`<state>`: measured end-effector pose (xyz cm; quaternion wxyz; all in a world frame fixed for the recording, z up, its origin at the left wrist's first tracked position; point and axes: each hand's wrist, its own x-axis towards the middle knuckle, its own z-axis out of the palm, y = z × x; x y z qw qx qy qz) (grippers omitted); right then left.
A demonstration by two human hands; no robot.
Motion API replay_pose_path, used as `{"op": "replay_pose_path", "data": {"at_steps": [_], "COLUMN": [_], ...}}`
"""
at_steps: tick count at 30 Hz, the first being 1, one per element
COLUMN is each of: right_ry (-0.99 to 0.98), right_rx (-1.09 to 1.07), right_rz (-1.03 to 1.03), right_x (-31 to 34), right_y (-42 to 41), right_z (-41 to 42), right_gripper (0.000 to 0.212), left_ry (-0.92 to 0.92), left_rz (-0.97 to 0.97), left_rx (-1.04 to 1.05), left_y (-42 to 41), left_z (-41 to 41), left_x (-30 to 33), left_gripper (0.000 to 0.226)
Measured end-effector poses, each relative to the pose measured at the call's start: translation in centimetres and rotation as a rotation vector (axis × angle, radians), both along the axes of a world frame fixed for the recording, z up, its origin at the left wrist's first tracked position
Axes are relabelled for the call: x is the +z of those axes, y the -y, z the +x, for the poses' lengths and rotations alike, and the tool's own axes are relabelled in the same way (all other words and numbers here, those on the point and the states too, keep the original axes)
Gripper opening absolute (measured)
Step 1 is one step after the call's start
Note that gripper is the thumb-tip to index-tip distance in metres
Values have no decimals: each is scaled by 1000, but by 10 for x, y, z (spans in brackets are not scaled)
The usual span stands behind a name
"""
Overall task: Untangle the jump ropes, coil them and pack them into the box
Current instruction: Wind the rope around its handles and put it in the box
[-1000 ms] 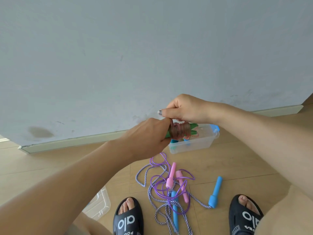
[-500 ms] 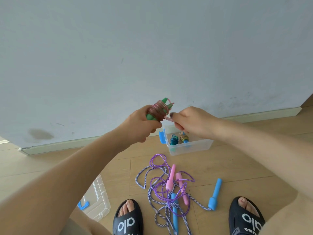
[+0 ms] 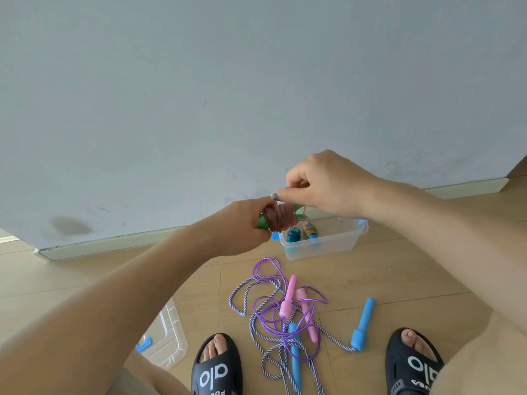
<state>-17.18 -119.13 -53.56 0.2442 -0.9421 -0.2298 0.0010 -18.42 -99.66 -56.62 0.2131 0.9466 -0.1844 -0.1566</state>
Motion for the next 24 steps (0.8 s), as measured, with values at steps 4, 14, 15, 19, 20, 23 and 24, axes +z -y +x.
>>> {"op": "replay_pose_path", "data": {"at_steps": [4, 14, 15, 19, 20, 23, 24], "right_ry": [19, -390, -487, -819, -865, -900, -887], "right_rx": [-20, -186, -200, -187, -172, -201, -224], "right_rz": [94, 478, 565, 791, 814, 842, 835], "right_x": [-7, -33, -35, -40, -39, -35, -37], "right_y": [-4, 4, 4, 0, 0, 0, 0], "right_z": [10, 18, 17, 9, 8, 4, 3], "right_gripper": [52, 30, 26, 6, 9, 26, 27], "left_ry": [27, -26, -34, 33, 56, 99, 116], "left_rz": [29, -332, -375, -432, -422, -372, -356], "left_rx": [-158, -46, -50, -79, -85, -112, -127], "left_y": [8, 15, 14, 11, 10, 9, 10], "left_z": [-8, -18, -18, -16, -15, -14, -15], "left_x": [3, 12, 13, 11, 11, 11, 12], "left_gripper": [20, 32, 25, 12, 14, 22, 24]}}
